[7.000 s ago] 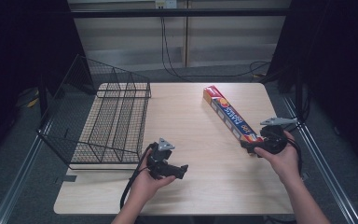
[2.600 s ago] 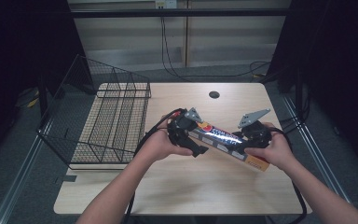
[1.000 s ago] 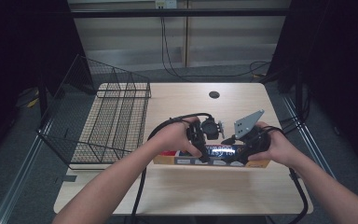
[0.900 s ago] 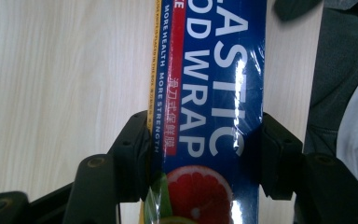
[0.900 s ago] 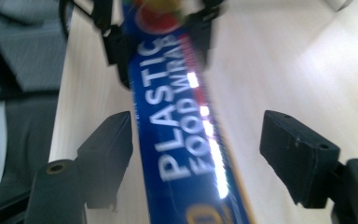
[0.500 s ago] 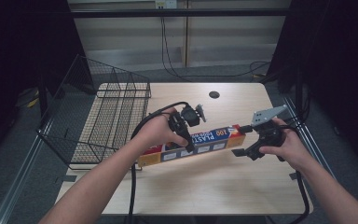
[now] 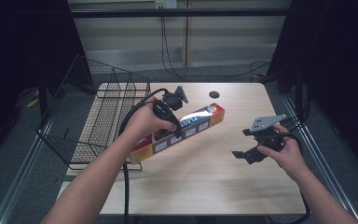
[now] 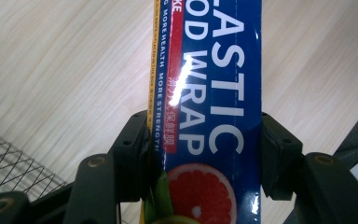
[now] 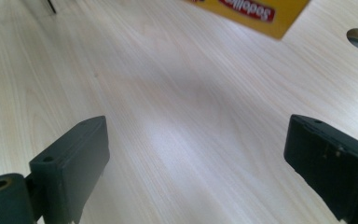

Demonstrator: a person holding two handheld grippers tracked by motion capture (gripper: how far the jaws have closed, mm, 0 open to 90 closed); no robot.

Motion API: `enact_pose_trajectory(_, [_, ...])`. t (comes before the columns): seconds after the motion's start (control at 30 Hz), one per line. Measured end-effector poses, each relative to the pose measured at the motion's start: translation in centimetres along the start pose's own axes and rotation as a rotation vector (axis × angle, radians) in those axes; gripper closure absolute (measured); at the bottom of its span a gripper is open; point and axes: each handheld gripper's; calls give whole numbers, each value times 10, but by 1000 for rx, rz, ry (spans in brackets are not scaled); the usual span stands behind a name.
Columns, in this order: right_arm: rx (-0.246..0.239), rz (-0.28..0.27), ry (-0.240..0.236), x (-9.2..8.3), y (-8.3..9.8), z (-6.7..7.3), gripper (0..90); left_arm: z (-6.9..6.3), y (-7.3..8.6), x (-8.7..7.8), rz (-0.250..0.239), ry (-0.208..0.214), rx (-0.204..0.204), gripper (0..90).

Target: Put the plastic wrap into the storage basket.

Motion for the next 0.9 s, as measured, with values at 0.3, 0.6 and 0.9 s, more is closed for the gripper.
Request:
enact_pose_trajectory(0.3, [29, -27, -7, 8, 7, 6, 66, 9, 1, -13, -13, -17, -73, 448])
enact_pose_trajectory(0.6, [56, -50, -3, 13, 9, 12, 65, 14, 1, -26, -24, -37, -114, 448])
enact_pose_trajectory(0.9, [70, -63, 0, 19, 11, 15, 64, 18, 2, -38, -36, -52, -153, 448])
Point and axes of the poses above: each handheld gripper's, and its own axes: x roughly forward along the jaws, y roughly out of its underside, z roughly to its left, and after that the axes turned 2 degrees about y, right-handed
